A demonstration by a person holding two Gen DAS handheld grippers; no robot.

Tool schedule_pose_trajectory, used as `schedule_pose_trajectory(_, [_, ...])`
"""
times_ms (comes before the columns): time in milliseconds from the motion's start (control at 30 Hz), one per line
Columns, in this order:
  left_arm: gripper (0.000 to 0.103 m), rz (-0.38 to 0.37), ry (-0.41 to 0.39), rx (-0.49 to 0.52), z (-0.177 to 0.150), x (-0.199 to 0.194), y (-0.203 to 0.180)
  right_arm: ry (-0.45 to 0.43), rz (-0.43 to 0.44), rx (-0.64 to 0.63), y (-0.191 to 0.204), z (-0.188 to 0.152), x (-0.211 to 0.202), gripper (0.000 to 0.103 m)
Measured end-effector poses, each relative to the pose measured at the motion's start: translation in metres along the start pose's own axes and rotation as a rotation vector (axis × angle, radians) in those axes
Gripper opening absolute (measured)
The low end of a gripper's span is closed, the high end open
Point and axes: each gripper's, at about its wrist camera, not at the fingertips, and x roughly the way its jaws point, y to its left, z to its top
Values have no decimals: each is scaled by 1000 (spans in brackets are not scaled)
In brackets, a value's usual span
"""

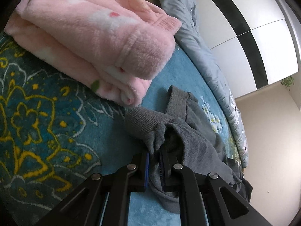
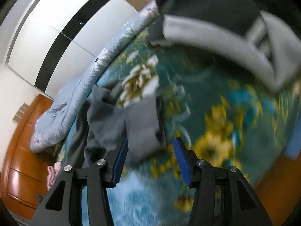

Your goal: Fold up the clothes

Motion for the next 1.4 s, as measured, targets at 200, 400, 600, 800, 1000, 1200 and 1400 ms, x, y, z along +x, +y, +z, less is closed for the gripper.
schedule_pose_trajectory(200, [11, -37, 6, -24, -3, -13, 5, -29, 30, 88, -8, -15, 2, 52])
schedule_pose_trajectory(400, [11, -47, 2, -18, -3, -16, 3, -112, 40, 177, -4, -13, 16, 49])
schedule_pose_trajectory(600, [10, -48, -1, -15, -2, -16, 0, -155, 26, 147, 0, 17, 2, 5])
schedule_pose_trajectory(800, [8, -77, -46, 10, -1, -35, -9, -330, 0, 57, 3, 74, -62, 5])
schedule_pose_trajectory(1000, [8, -85, -58, 40, -5, -49, -13, -337, -62, 40, -25, 94, -85, 5])
schedule_pose_trajectory(1200, [8, -109, -100, 50, 0, -74, -20, -272, -53, 7, -28, 89, -77, 5])
schedule_pose_trajectory(1400, [8, -71, -164, 124, -3, -110, -25, -309, 15, -107, 7, 86, -93, 5])
